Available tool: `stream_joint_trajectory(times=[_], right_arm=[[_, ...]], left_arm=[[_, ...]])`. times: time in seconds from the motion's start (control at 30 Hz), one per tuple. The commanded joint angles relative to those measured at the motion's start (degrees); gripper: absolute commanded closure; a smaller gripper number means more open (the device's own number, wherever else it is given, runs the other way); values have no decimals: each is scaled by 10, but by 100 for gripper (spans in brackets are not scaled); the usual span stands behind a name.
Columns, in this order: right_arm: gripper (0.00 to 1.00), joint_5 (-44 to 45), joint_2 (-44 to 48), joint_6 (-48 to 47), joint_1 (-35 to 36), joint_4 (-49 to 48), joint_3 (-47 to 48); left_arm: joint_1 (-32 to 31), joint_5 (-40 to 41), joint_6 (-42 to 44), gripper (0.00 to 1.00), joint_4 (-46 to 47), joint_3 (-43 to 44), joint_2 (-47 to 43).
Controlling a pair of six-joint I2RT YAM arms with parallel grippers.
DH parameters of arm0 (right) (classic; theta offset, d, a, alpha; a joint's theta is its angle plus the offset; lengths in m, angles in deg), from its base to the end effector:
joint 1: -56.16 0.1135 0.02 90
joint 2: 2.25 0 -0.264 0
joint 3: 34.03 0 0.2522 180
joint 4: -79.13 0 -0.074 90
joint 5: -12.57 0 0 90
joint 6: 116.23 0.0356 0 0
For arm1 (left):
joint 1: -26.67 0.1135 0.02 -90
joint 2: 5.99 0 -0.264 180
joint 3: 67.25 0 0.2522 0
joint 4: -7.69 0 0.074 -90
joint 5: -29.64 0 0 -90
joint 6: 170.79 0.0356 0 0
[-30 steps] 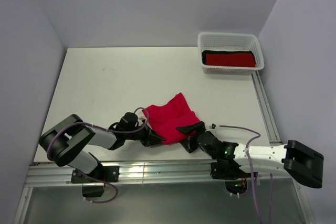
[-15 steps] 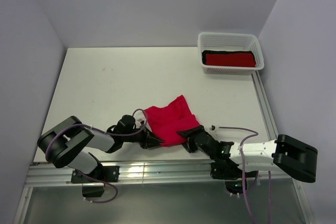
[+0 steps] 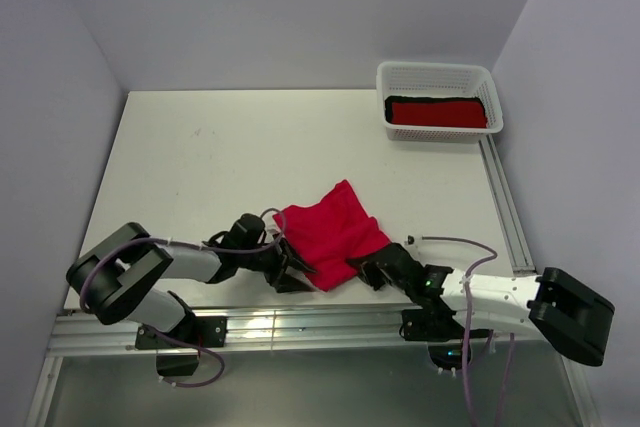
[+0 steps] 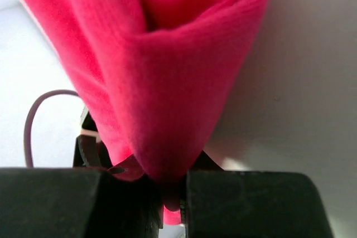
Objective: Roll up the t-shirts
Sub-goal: Roll the tshirt
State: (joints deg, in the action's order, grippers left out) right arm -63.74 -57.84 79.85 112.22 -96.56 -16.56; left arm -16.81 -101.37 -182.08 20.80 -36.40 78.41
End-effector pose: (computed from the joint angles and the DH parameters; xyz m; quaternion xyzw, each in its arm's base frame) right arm 0.0904 0.1192 0.1024 0.4277 0.8030 0.3786 0.1699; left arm 0.1442 -0.1689 0.1080 0.2825 -0.8154 0.4704 0.1843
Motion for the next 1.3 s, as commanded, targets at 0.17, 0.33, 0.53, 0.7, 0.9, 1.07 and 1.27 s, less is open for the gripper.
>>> stream_joint_trajectory(times=[0.17, 0.33, 0.53, 0.7, 0.9, 1.07, 1.27], right_arm=[[100, -40, -8, -142, -57, 315, 110], [100, -53, -36, -235, -81, 403, 185], [100, -46, -120, -339, -107, 509, 299], [100, -60, -181, -394, -125, 563, 378], [100, -76, -231, -457, -166, 595, 436], [100, -80, -297, -487, -176, 616, 488], [100, -82, -325, -494, -177, 613, 513]], left_arm=[[77, -15, 208, 39, -408, 79, -119], [119, 61, 319, 40, -503, 222, -39], [104, 137, 365, 44, -497, 382, 48], [70, 144, 351, 55, -430, 393, 73], [2, 186, 355, 71, -400, 407, 89], [-35, 211, 360, 77, -406, 450, 127], [-45, 226, 357, 87, -409, 473, 180]])
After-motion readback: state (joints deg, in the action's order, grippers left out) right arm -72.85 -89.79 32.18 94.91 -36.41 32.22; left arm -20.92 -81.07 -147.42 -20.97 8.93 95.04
